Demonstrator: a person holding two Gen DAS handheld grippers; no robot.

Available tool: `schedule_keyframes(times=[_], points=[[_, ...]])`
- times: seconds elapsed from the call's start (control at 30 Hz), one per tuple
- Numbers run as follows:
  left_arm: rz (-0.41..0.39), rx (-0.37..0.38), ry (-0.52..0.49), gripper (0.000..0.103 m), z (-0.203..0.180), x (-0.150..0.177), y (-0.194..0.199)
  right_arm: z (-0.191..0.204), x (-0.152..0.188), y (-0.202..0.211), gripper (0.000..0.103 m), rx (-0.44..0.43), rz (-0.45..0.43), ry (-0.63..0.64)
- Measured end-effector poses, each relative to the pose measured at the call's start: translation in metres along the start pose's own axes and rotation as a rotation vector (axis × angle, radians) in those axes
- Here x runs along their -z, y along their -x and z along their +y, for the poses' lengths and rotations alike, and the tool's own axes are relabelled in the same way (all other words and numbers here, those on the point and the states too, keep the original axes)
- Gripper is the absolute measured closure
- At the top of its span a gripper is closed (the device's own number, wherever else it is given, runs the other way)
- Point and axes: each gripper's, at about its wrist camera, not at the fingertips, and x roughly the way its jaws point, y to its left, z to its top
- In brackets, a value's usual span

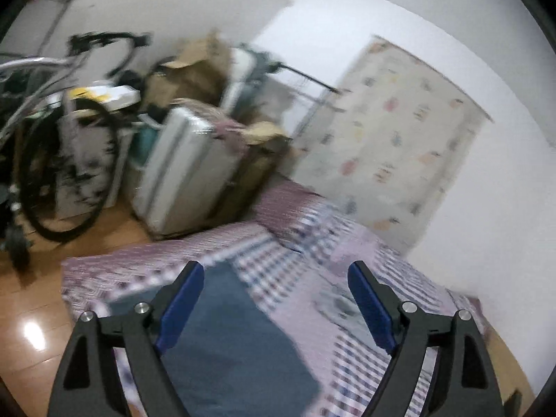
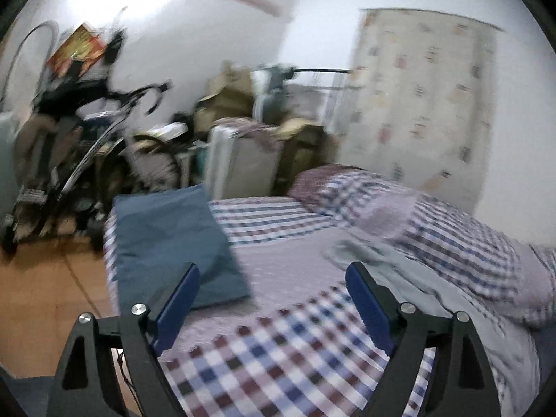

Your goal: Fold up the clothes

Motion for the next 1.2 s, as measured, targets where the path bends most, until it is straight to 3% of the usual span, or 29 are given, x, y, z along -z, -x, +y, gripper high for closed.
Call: schedule_keyframes(times=[0.17, 0.33, 0.7, 0.8, 0.97, 1.2], points=[[0.035, 0.175, -0.075, 0.004, -0.109, 0.049, 0.013, -0.069, 0.007, 0.071, 0.012, 0.137, -0.037, -0.142], [0.108, 0.324, -0.164, 0.002, -0.214, 0.094, 0.015, -0.122, 0.014, 0.151, 0.009, 0.258, -0.083, -0.238], [0.304, 0.602, -0.271, 0.001, -0.411, 0.181, 0.017, -0.214, 0.030, 0.280, 0.001, 0.401, -0.232, -0.423], [0.337, 0.621, -0.336, 0.001, -0.457, 0.202, 0.014, -0.241, 0.040, 0.298, 0.000, 0.447, -0.234, -0.483], [0.324, 0.584, -0.448, 0.001, -0.487, 0.246, -0.007, -0.273, 0.062, 0.292, 0.000, 0.510, -0.153, -0.557], [0.375, 0.440, -0.453, 0.001, -0.472, 0.300, -0.084, -0.304, 0.098, 0.221, 0.000, 0.540, 0.015, -0.594]])
